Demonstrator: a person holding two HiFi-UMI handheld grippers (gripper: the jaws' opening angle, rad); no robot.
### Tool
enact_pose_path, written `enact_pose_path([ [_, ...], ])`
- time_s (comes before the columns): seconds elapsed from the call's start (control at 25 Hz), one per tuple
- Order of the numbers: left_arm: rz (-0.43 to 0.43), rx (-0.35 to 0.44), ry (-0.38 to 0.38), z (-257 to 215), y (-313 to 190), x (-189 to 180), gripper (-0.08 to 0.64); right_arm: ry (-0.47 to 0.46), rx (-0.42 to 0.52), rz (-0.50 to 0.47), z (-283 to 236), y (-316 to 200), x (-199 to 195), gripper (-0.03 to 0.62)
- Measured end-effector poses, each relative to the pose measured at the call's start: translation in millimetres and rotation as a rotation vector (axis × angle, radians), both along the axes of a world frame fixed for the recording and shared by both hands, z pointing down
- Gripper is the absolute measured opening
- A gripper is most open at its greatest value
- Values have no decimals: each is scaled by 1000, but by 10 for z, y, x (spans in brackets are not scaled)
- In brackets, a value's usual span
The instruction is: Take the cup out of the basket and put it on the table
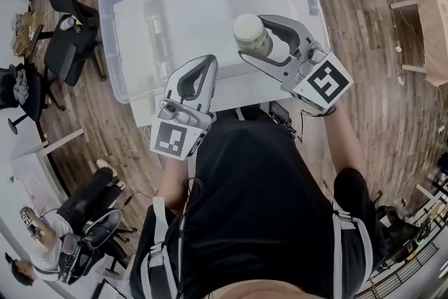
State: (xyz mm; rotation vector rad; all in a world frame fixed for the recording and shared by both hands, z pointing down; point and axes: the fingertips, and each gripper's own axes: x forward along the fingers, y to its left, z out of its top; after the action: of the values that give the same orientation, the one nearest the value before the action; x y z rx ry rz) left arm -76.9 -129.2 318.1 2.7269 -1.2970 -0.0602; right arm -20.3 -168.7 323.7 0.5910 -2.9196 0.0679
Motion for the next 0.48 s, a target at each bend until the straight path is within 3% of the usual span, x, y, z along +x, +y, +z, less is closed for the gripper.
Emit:
enact_pose_path([
  [0.16, -4, -3, 8, 8, 13, 67, 17, -91, -3, 74, -86, 60, 107, 293],
  [0.48, -34, -4, -26, 42, 83, 348, 17, -149, 45, 170, -41, 217, 296, 293],
])
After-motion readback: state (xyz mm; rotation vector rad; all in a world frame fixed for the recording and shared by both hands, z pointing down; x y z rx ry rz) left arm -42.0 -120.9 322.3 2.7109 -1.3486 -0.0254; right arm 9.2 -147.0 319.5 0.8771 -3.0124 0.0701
